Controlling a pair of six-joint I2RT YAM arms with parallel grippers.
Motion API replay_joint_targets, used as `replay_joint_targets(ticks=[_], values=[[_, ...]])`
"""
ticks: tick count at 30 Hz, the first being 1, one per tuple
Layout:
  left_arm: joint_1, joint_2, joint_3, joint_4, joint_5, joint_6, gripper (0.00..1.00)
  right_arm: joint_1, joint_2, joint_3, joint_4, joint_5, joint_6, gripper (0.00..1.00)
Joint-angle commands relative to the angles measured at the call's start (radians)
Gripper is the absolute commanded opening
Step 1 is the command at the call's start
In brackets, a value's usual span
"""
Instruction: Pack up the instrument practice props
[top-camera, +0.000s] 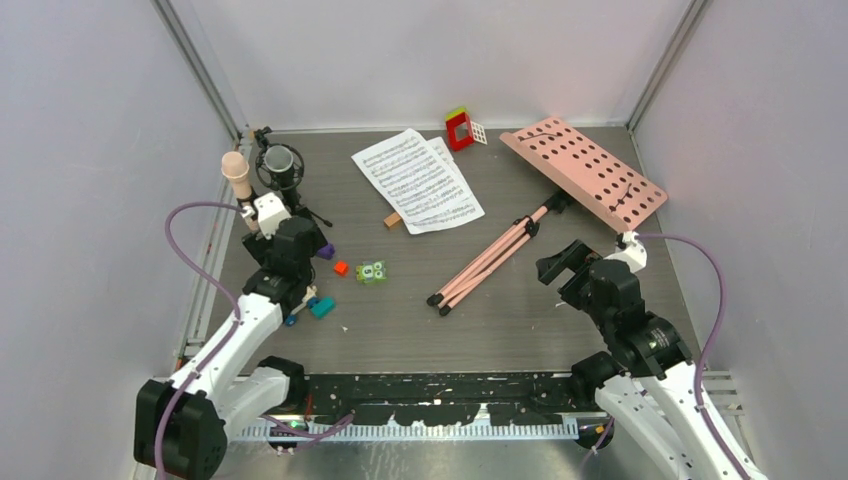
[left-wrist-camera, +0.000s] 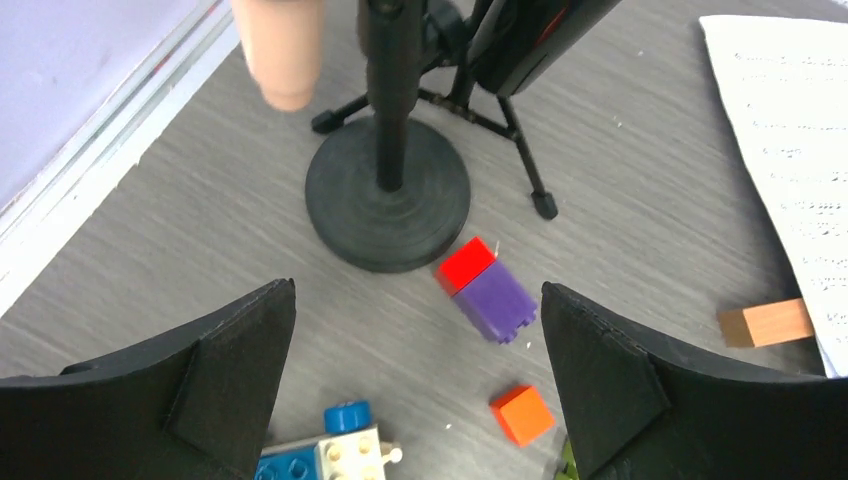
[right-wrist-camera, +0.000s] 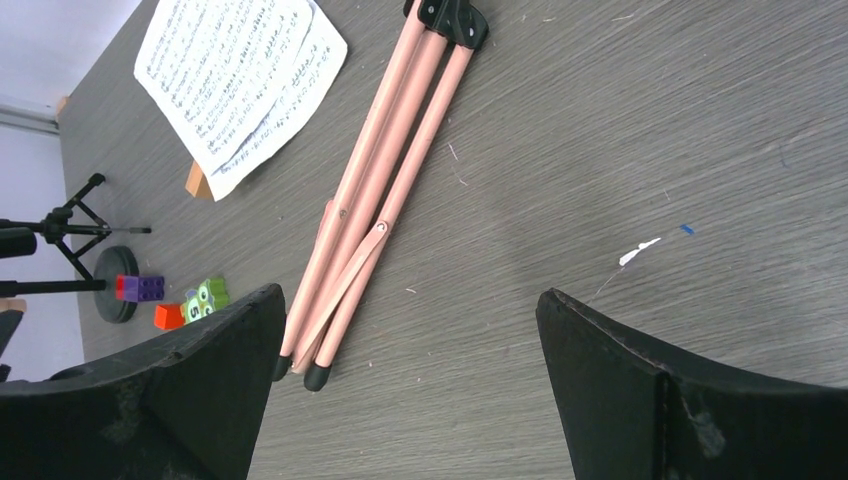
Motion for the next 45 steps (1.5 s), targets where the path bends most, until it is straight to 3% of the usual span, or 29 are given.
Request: replay_joint_targets(ticks=[1,6,15,39,41,45], values=[[0.009,0.027,-0.036,0.299,-0.048,0.118,0.92,0.001,-0.015,-0.010,0.043,0.006,0.019,1.00],[0.041,0.058,-0.081,0.461,-0.108,0.172,0.84,0.000,-0.014,-0.012,0.043,-0.001,0.017,1.00],[0.075,0.226,-0.093,0.767,-0.173,0.309,0.80,0.001,-0.013,-0.006,0.026,-0.001,-0.004,1.00],[0.221,0.545,-0.019,1.073,-0.142,0.381,0.69,0.001,0.038,0.007,0.037,-0.003,-0.022,1.00],[0.223,0.560,-0.014,1.084,-0.146,0.385,0.63,0.000,0.038,0.006,0.031,0.004,-0.024,1.00],[0.222,0.577,-0.015,1.117,-0.152,0.402,0.36,0.001,0.037,-0.001,0.029,0.012,-0.024,1.00]])
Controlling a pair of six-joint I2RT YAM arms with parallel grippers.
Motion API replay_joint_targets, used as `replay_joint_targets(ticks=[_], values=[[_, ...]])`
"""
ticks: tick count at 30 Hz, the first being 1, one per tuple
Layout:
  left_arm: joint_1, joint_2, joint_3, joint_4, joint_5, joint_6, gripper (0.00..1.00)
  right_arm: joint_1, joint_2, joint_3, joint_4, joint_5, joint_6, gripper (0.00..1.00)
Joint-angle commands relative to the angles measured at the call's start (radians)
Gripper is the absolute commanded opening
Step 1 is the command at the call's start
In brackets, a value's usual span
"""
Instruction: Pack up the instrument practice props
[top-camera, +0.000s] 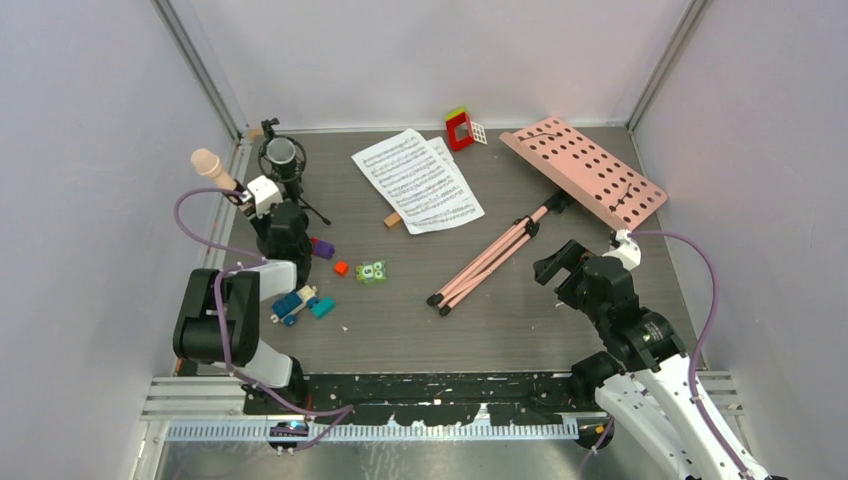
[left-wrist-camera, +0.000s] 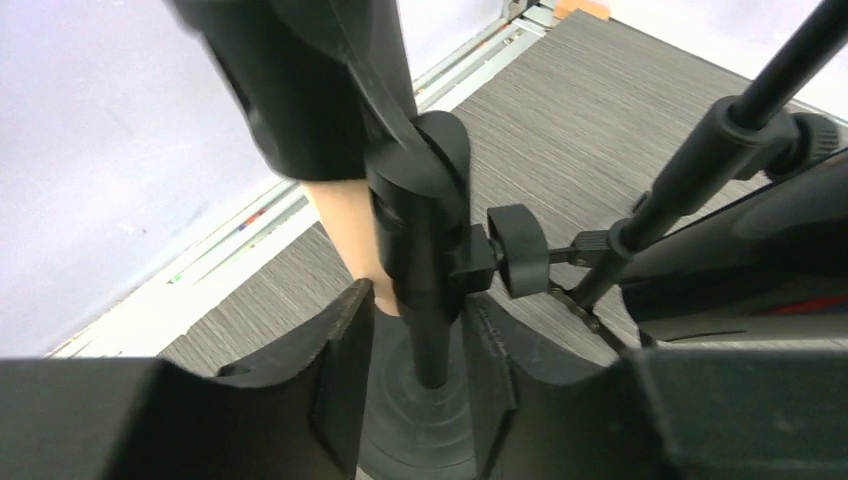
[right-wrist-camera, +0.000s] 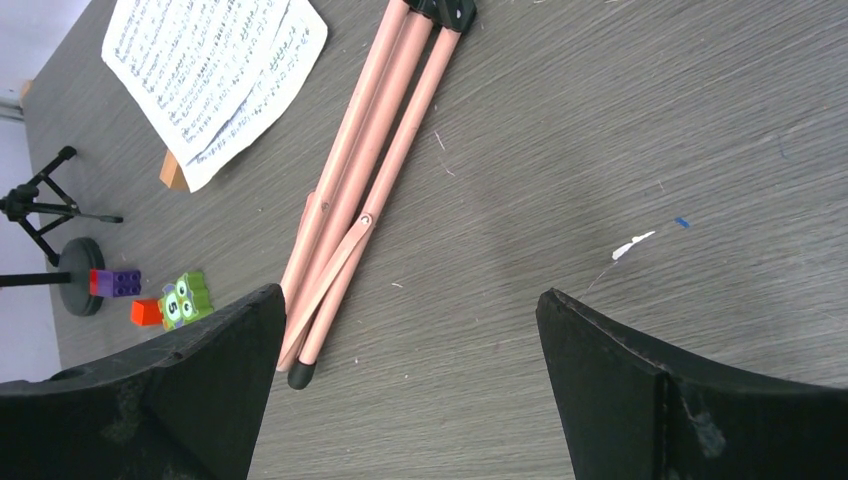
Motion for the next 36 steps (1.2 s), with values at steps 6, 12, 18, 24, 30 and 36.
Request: replay_joint_targets(ticks=[6,12,18,24,30,36], values=[[0.009,0.004,0.014,0.141,-0.053,0.058,0.24,0.000,0.008,0.010,0.029,0.016,-0.014,1.00],[0.008,-0.085,-0.037,0.124,-0.065,0.054,0.00,0.000,0.014,0.004,0.032,0.016,-0.017,1.00],[0.006,-0.308,-0.086,-0.108,0.004,-0.051,0.00,0.001,0.004,-0.011,0.037,0.008,-0.006,1.00],[0.003,-0.524,-0.170,-0.282,0.067,-0.140,0.00,0.001,0.004,-0.022,0.057,-0.014,0.004,1.00],[-0.002,-0.686,-0.256,-0.324,0.166,-0.150,0.00,0.000,0.004,-0.024,0.060,-0.030,0.003,1.00],[-0.029,-0.838,-0.251,-0.485,0.244,-0.177,0.00,0.001,-0.001,-0.022,0.059,-0.034,0.002,1.00]])
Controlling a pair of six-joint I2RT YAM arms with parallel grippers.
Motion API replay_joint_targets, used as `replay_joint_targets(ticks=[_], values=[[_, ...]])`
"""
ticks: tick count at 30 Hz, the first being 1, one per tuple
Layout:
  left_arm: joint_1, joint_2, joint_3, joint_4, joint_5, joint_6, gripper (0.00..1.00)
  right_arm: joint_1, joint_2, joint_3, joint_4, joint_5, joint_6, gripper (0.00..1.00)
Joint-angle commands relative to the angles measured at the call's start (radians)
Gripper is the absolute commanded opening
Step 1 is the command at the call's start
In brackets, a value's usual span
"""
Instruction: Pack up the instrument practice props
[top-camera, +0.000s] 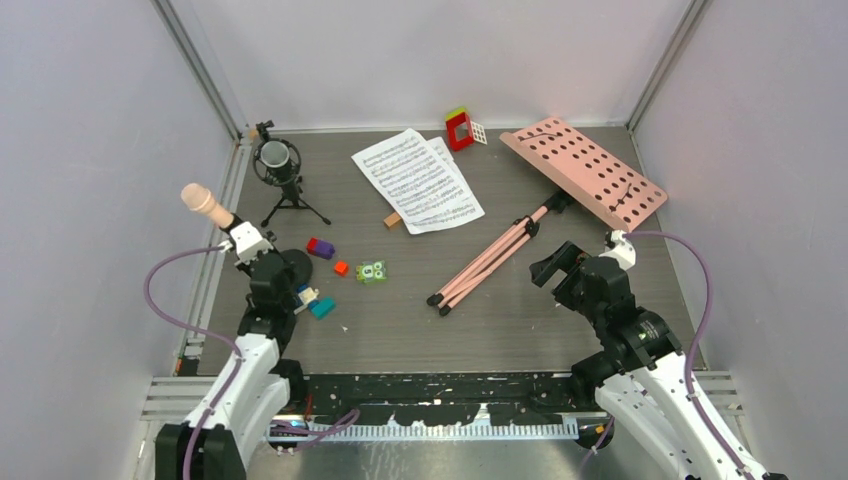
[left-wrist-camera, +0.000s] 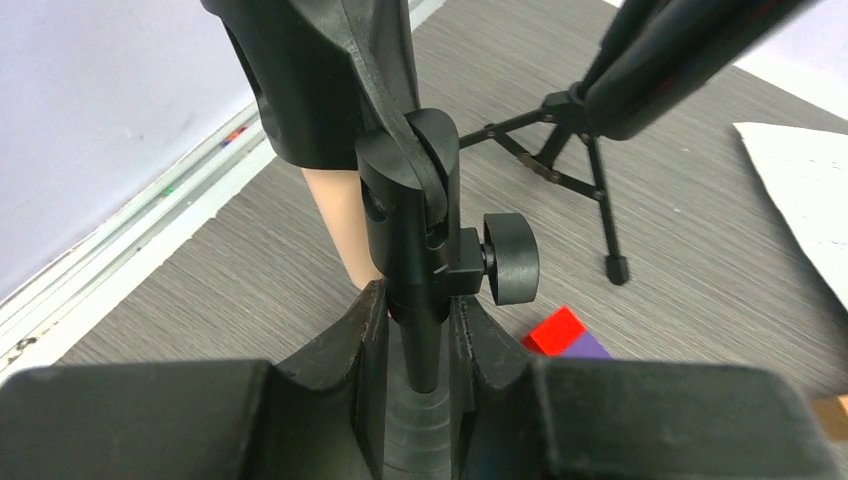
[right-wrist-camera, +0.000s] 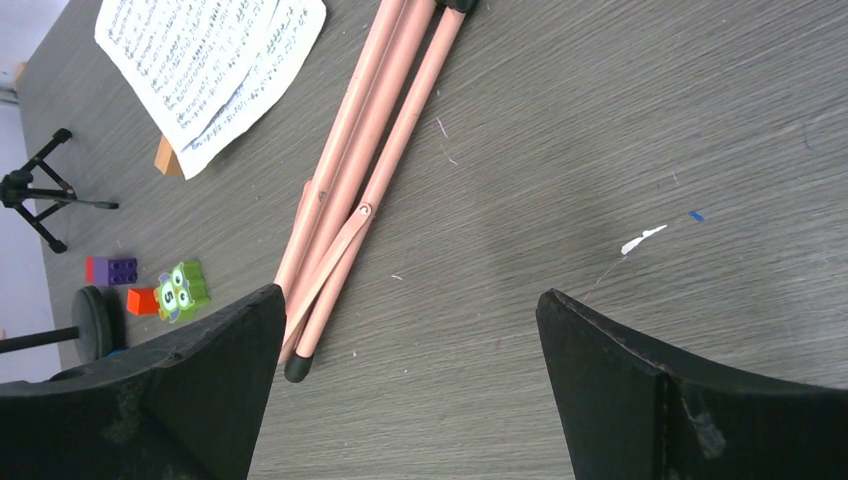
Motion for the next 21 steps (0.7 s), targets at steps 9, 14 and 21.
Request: replay_joint_targets(ticks=[9,14,21], values=[[-0.138,-0.323,0.061,-0.188,0.200,0.010,0.00,0.001,-0.001,-0.010,0.068,-0.034,0.013,1.00],[-0.215,-0.391,0.067,-0.228,0.439,0.084,0.00,0.001,-0.008,-0.007,0.054,-0.030,0.015,1.00],[-0.282,-0.618,0.029,-0.300,0.782,0.141,0.00,0.001,-0.039,-0.011,0.039,-0.012,0.015,1.00]])
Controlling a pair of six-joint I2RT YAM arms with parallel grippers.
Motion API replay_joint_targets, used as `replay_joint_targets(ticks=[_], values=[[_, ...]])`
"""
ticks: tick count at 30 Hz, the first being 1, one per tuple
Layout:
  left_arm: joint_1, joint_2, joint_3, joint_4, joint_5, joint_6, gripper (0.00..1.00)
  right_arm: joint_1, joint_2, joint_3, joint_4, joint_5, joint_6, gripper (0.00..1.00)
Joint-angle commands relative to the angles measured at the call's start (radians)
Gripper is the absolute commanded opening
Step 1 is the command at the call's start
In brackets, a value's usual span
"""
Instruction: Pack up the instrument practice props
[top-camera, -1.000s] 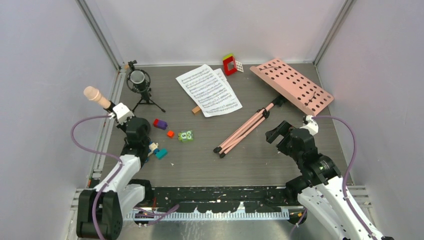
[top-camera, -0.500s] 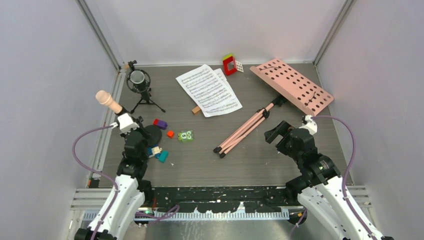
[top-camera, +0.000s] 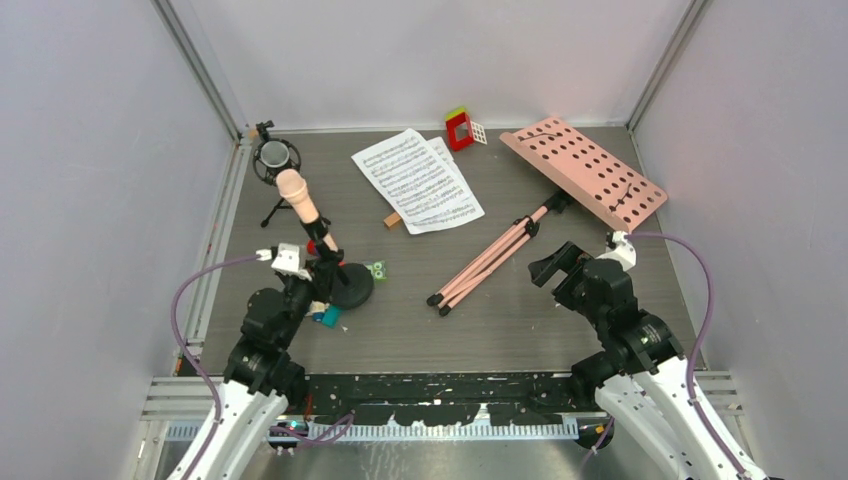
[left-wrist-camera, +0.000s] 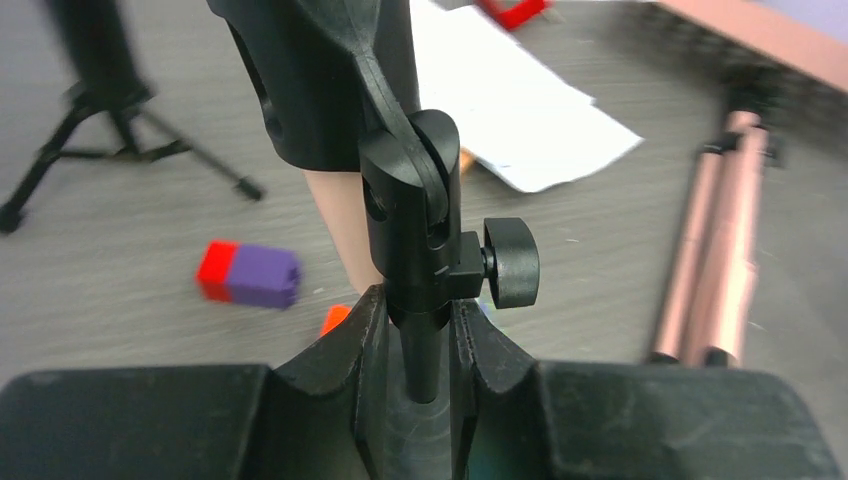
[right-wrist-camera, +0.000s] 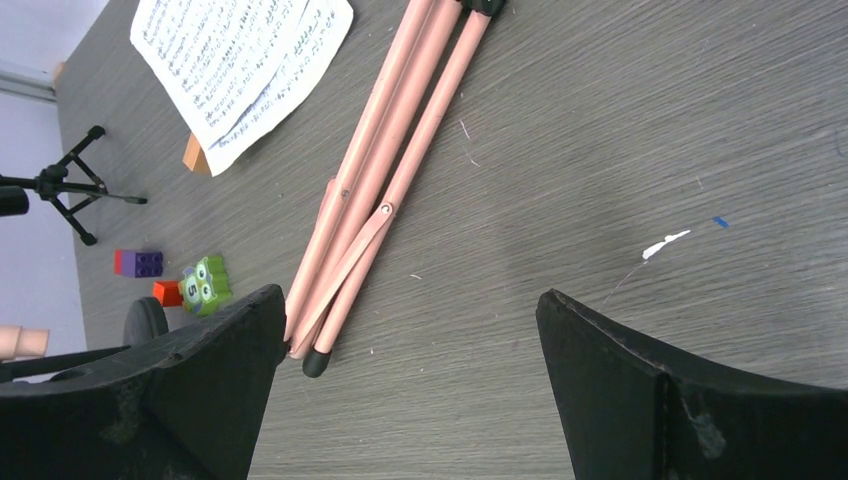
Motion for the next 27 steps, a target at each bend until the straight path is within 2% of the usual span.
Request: replay_joint_targets(ticks=[1,5,10,17,21,27], values=[[-0.013,-0.140,0.016,0.106,0.319,0.052,0.00,0.000,-0.018,-0.008,0.026,0.009,0.011,1.00],[-0.017,-0.130,-0.037,0.257,0.495,0.004,0.00,0.000,-0.005,-0.015,0.038,-0.005,0.017,1.00],[-0.037,0.042,-0.041,0.439,0.659,0.012,0.00,0.001,-0.013,-0.017,0.030,-0.008,0.023,1.00],[-0.128,0.226,-0.034,0.547,0.684,0.169,0.00,0.000,-0.037,-0.021,0.016,0.010,0.021,1.00],[-0.208,0.339,-0.068,0.677,0.694,0.207,0.00,0.001,-0.025,-0.025,0.020,0.010,0.019,1.00],[-0.343,0.452,-0.123,0.735,0.573,0.303,0.00,0.001,-0.001,-0.021,0.033,0.004,0.015,1.00]])
